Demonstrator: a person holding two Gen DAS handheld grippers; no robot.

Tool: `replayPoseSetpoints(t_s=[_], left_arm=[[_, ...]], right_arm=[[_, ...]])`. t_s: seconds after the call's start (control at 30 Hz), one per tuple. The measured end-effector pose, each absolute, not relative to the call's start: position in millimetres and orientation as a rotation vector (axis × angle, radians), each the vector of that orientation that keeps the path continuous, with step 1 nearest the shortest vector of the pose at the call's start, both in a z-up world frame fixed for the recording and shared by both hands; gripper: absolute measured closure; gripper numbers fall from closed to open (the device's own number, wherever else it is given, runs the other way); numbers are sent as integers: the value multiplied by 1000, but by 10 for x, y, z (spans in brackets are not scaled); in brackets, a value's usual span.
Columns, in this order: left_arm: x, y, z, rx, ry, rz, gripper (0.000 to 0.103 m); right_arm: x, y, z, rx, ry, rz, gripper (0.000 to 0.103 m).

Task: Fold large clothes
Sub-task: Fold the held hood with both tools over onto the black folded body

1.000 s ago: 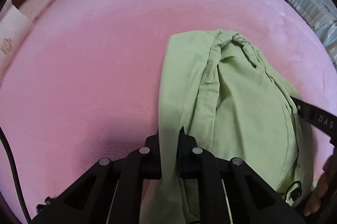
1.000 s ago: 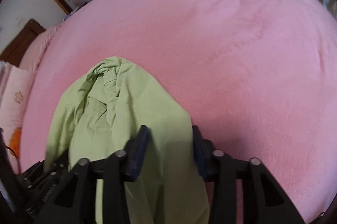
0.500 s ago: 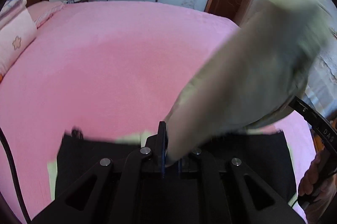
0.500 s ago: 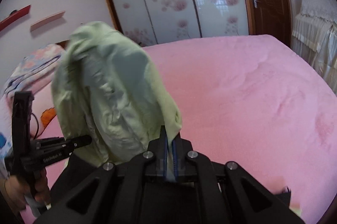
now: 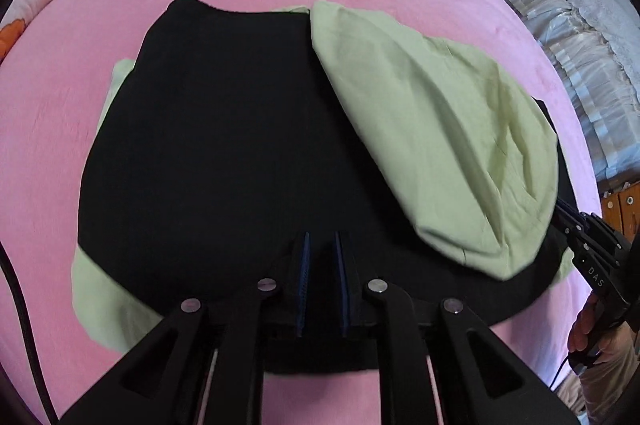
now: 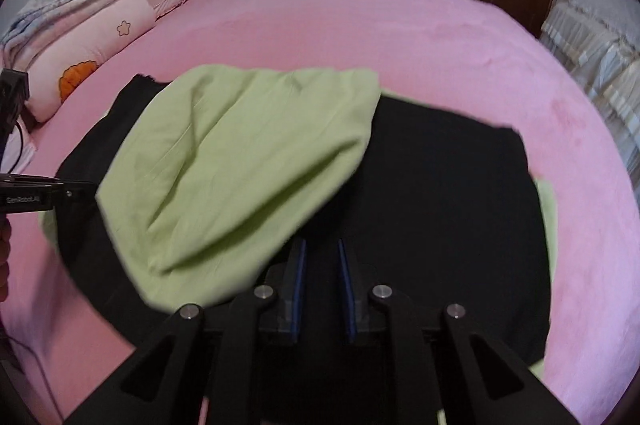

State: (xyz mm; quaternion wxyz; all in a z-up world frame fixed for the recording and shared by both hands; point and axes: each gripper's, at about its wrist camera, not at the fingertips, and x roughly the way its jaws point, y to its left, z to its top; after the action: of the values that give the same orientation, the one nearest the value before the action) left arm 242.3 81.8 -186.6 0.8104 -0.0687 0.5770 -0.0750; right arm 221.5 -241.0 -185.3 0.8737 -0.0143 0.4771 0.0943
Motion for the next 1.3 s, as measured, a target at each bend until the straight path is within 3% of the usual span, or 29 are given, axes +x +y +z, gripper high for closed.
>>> replayPoseSetpoints(t_s=[0.03,0.1,0.17,0.33,0.57,0.63,0.67,0.7,0.73,0.77,1.13,1.3], left_arm=[[2368,833,-1848,-158,1233,-172,90],[2324,782,-1758,-176,1222,-196,86],[2311,699,-1674,-192,1204,-213,81],[2344,547,-1645,-265,1174,-246,76],[2626,498,-2043,-433,1216,-198,75],[2661,560,-2144,-511,1208,-186,74],[2684,587,-2183,-558,1194,-179,74],[2697,568,-2220,-579,1184,-176,75],[2700,554,-2224,-592,1167,-174,83],[2685,534,-2201,-575,1149,-163,98],[2521,331,-2285,-390,1114,-59,98],[2377,286,-1920,-258,1069,-60,93]], right_arm=[[2166,-2415,-1815,-8,1003,210,84],[2087,-2428,-1712,40,1003,229,68],[2024,-2406,-1569,83,980,235,59],[2174,-2440,-1428,168,944,211,58],[2498,-2539,-1786,300,1019,171,58],[2579,-2584,-1916,366,1034,183,60],[2603,-2592,-1972,384,1037,183,68],[2622,-2604,-2021,411,1041,198,88],[2630,-2600,-2057,425,1045,209,96],[2604,-2606,-2067,428,1036,201,97],[2374,-2563,-2343,378,1012,90,103],[2314,-2454,-2020,247,1005,45,88]])
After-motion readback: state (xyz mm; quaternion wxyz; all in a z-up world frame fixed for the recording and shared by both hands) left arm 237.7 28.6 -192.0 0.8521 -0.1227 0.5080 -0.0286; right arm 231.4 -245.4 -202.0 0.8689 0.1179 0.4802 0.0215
